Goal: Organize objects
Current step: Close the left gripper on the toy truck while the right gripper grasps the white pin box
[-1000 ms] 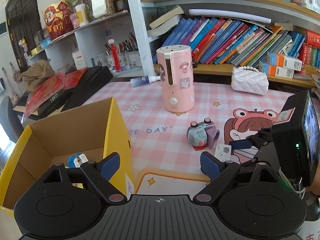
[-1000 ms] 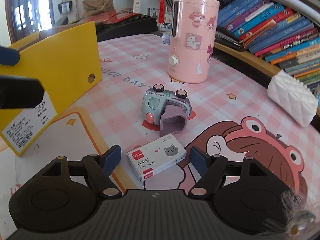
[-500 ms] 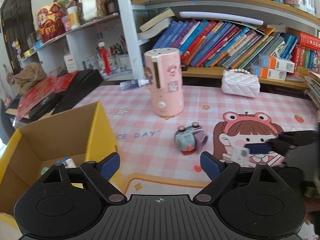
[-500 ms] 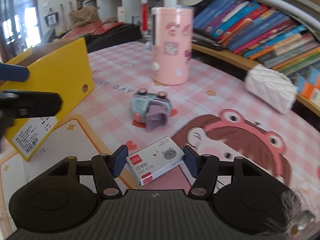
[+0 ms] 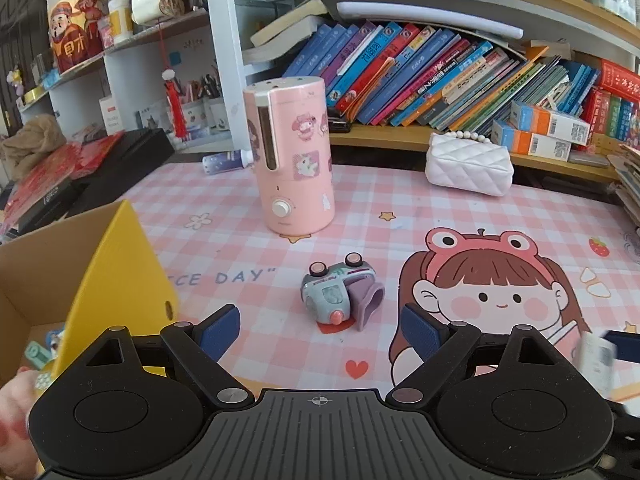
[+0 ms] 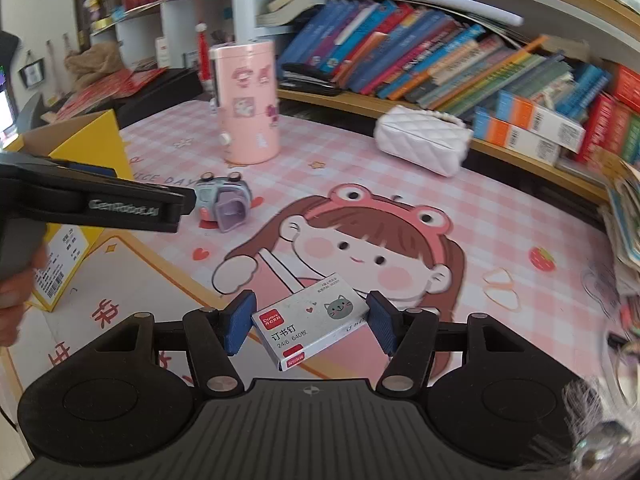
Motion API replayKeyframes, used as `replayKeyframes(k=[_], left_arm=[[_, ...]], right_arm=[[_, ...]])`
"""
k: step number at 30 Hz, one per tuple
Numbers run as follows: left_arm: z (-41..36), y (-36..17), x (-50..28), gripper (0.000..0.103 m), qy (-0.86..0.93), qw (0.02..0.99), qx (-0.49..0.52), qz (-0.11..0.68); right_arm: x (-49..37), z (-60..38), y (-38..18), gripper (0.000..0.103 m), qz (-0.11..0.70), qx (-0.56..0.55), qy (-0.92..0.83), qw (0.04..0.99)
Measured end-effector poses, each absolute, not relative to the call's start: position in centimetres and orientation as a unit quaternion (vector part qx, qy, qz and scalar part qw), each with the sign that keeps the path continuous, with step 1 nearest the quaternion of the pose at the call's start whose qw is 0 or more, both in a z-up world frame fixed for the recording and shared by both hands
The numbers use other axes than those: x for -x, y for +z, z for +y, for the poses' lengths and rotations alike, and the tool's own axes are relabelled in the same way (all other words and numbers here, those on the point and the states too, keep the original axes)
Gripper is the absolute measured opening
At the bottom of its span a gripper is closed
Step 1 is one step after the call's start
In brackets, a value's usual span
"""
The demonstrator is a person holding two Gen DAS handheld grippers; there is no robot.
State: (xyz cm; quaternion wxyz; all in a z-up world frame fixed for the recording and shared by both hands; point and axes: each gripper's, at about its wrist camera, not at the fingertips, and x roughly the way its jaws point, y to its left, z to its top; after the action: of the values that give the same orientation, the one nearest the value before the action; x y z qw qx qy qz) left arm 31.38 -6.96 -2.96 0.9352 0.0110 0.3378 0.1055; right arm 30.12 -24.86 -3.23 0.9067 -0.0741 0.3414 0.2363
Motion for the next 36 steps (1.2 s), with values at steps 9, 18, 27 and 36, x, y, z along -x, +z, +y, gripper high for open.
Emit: replayKeyframes(k=[9,18,27,36], left_arm=[[-6.6,-4.4,-33.2,0.09,0.113,0.93,-0.004,0.349],[-5.8,-6.5,-37.1,0.089,0.12,0.92,0.044,0.372],[-6.2,-8.4,-39.1,0.08,0.14,0.913,0.029,0.383],[-6.4,-6.1,-36.8,0.063,0.114,0.929,0.032,0.35]], right_arm=[[-29.7,-25.7,-3.3,0.058,0.345,0.065,0.22,0.91],[-29.9,-26.0,-3.7,0.058,0.355,0.063,0.219,0.907],[-30.0,-26.2,-3.9,0.058,0.361,0.063,0.216,0.905],[-29.8,-26.3,-3.8,0.058,0.362,0.053,0.208,0.907]])
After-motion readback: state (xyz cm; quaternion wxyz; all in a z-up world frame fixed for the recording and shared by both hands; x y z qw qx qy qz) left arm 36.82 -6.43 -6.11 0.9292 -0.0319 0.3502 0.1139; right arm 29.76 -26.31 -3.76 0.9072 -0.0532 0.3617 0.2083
